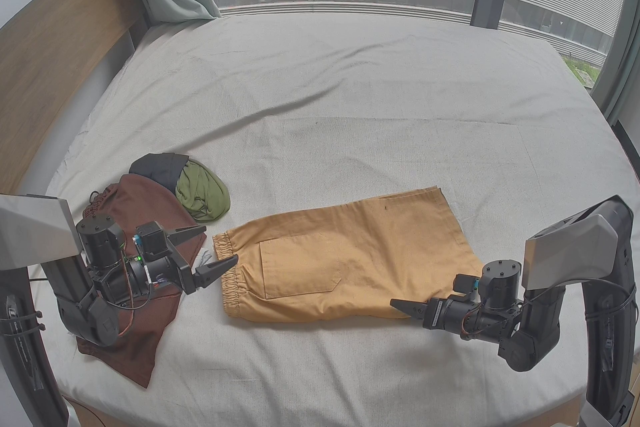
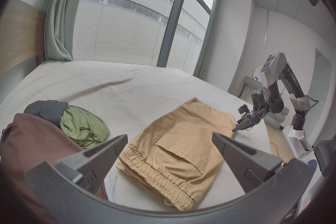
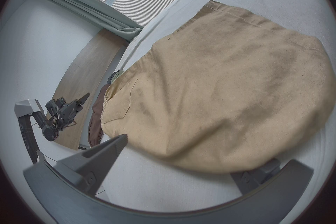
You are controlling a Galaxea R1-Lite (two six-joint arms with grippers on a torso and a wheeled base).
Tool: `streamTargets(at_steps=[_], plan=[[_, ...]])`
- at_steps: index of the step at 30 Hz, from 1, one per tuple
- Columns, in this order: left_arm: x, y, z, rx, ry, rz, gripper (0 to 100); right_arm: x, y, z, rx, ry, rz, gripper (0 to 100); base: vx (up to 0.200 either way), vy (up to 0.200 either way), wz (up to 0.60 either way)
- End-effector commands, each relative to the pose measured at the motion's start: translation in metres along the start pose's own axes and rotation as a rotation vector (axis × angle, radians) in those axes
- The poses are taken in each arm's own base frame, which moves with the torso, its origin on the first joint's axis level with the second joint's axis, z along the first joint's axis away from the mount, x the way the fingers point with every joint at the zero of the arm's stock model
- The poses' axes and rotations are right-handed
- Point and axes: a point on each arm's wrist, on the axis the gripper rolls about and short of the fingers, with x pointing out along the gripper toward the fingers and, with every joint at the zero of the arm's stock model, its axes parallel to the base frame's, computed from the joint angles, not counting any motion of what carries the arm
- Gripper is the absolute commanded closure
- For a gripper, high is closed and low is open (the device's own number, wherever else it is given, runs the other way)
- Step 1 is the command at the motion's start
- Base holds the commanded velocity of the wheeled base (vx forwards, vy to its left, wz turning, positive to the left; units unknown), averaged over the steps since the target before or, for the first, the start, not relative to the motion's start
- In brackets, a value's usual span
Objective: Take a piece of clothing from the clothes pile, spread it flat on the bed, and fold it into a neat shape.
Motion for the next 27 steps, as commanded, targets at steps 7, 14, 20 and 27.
streamTargets(at_steps=[7,14,20,27], plan=[[0.008,0.011,0.013,-0.093,-0.06,-0.026,0,-0.036,0.026,-0.028,-0.088,0.159,0.049,0,0.0,0.0,0.0],[0.003,0.012,0.012,-0.093,-0.056,-0.038,0,-0.052,0.064,-0.016,-0.162,0.125,0.195,0,0.0,0.0,0.0],[-0.003,0.006,0.016,-0.093,-0.053,-0.06,0,-0.059,0.081,0.008,-0.203,0.01,0.256,0,0.0,0.0,0.0],[-0.005,-0.002,0.018,-0.071,-0.048,-0.074,0,-0.051,0.078,0.042,-0.228,-0.129,0.263,0,0.0,0.0,0.0]])
